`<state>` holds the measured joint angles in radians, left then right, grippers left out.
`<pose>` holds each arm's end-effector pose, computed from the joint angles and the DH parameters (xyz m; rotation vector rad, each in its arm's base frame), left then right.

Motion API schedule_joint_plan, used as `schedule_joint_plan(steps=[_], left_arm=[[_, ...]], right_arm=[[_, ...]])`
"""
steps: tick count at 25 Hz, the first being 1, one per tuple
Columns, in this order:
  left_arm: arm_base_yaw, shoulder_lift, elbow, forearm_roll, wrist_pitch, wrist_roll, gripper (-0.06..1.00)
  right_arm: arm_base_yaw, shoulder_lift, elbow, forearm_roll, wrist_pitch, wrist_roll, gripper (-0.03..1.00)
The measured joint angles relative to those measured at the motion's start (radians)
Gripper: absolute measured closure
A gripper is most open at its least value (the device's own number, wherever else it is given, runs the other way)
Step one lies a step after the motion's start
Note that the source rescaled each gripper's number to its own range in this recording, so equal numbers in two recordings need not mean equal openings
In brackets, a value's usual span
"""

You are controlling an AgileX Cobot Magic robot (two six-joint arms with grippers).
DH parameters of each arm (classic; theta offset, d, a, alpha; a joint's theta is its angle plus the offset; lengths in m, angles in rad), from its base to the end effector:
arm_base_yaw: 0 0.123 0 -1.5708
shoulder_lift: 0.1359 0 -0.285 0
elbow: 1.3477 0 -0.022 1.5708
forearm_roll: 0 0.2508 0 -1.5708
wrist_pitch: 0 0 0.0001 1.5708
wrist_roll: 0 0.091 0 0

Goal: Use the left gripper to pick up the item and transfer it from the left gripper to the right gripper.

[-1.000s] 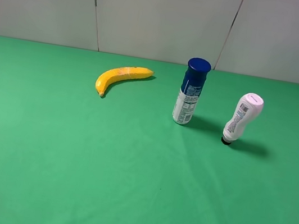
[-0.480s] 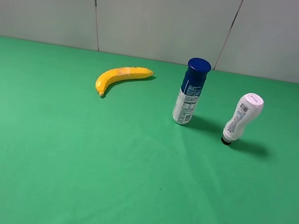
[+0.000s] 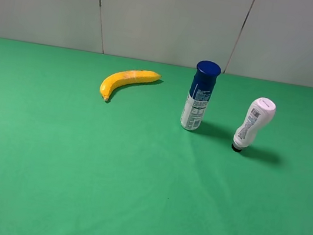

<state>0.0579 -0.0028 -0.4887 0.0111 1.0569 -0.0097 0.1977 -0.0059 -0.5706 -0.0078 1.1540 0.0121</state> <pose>-0.0038 0.0007 0.2744 -0.0697 2.0480 0.0433 -0.0179 -0.0042 0.2888 -0.1900 2.0545 0.1203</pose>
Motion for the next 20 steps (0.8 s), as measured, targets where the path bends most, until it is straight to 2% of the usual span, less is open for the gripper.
schedule_joint_plan(steps=[4, 20], left_arm=[[0.0, 0.0, 0.0, 0.0, 0.0, 0.0, -0.06], [0.0, 0.0, 0.0, 0.0, 0.0, 0.0, -0.06]], right_arm=[[0.0, 0.0, 0.069, 0.0, -0.101, 0.001, -0.03], [0.0, 0.0, 0.081, -0.004, -0.124, 0.004, -0.03]])
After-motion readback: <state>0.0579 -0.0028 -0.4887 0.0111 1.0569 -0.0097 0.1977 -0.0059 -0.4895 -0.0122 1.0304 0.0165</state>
